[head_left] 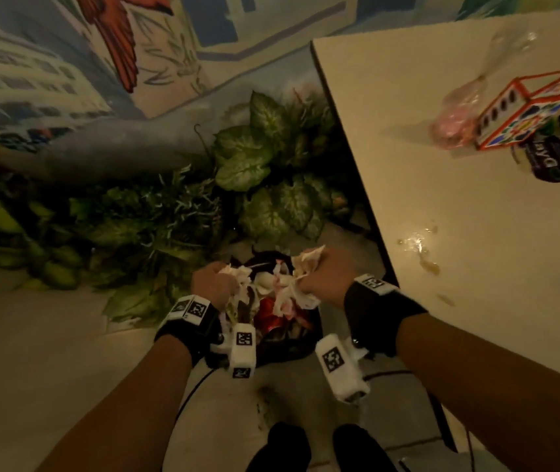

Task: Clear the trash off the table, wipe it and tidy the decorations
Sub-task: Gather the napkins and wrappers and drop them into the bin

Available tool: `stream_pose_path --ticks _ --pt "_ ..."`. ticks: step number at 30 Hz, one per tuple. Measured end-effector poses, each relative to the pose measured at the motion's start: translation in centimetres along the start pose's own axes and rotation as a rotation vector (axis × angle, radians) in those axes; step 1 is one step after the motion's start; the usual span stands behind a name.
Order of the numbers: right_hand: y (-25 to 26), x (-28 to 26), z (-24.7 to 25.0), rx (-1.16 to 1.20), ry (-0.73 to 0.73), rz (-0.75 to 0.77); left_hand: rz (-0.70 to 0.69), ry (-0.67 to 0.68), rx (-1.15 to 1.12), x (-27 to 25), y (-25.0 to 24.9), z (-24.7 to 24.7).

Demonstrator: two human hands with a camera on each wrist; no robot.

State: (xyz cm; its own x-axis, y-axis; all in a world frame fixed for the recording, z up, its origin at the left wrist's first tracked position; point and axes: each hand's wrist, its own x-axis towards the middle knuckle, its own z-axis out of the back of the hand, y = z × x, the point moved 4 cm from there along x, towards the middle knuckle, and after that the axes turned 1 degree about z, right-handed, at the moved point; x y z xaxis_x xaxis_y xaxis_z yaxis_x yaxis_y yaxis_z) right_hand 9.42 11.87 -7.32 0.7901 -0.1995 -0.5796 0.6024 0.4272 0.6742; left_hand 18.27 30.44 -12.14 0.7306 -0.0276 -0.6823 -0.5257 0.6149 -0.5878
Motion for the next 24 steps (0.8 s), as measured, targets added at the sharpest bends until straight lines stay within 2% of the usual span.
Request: stream_pose_path --ticks 2,7,12,16,20,22,24 --pt "-1.7 1.9 -2.5 0.013 0.034 -0.048 0.014 -0.010 0.105 1.8 3.0 -0.8" --pt "-5.3 6.7 -7.2 0.033 0.016 -0.150 0.024 -0.034 0.267 6.6 8.8 -3.1" --pt "-8.3 11.7 -11.8 -0.163 0.027 -0.081 -0.048 -0.069 0.481 11.0 12.6 -5.8" --pt "-10.0 15.4 -14.8 -0.290 0.035 -0.031 -0.013 0.089 0.707 15.4 17.8 -10.1" --pt "-11.5 18.7 -17.4 -0.388 0.048 0.001 -0.209 0.160 0.831 17.0 19.9 -13.2" --pt "-13.4 20.2 -19.5 -0.438 0.183 -0.058 -0.299 0.195 0.847 16.6 19.3 -13.4" --pt "-15.9 22.2 -21.1 -0.486 0.308 -0.091 -0.263 0.233 0.810 16.9 19.3 -13.1"
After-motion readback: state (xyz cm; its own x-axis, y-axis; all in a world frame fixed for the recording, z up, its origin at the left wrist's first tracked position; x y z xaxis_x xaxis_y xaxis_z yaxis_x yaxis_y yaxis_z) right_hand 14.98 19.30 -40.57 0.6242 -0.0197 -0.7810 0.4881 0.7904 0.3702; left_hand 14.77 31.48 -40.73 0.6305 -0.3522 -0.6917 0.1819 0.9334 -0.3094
